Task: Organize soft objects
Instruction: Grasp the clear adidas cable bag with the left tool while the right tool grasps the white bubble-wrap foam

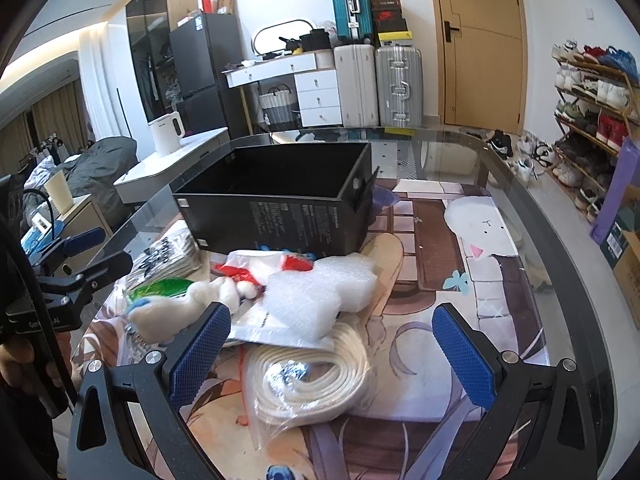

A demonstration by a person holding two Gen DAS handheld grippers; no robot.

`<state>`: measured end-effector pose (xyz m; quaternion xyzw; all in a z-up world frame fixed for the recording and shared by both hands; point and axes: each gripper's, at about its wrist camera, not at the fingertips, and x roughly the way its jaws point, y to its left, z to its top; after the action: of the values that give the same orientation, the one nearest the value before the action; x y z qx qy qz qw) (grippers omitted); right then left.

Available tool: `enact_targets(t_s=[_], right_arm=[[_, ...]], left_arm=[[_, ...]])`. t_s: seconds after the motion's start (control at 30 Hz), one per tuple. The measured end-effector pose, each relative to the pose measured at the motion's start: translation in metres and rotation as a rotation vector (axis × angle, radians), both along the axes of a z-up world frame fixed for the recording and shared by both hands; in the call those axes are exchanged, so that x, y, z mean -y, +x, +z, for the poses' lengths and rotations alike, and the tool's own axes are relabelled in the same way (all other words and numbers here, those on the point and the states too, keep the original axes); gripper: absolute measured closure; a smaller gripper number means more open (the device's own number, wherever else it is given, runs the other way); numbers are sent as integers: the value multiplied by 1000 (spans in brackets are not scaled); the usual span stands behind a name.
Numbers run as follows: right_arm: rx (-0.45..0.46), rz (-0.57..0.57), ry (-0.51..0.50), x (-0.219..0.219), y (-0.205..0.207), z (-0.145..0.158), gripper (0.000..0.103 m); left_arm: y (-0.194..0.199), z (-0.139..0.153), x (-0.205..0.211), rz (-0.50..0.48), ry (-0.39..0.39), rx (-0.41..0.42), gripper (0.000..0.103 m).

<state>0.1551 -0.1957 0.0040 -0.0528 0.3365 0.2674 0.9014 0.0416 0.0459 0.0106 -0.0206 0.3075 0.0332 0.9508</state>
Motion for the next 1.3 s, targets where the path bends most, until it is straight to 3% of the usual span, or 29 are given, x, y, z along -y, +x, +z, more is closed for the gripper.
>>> enact_targets(t_s=[0.47, 0.67, 0.73, 0.93, 1.07, 1.23, 1.3], right_arm=[[-63, -21, -23, -10, 28, -4, 1], [-90, -36, -12, -3, 34, -10, 9], [-104, -35, -4, -1, 36, -14, 19], [-139, -25, 16, 1, 40, -21, 29], [-150, -24, 35, 3, 43, -23, 34], [-145, -3, 47, 2, 41, -22, 49], [-138, 5, 44, 0, 38, -21, 54]], left_arm=[[17, -15, -20, -5, -13, -99, 0], [24, -21, -25, -3, -27, -140, 0], [26, -23, -25, -2, -32, -156, 0], [28, -26, -21, -26, -27, -182, 1], [29, -25, -18, -57, -36, -183, 10], [27, -23, -13, -93, -39, -181, 21], [26, -24, -12, -105, -47, -185, 31]])
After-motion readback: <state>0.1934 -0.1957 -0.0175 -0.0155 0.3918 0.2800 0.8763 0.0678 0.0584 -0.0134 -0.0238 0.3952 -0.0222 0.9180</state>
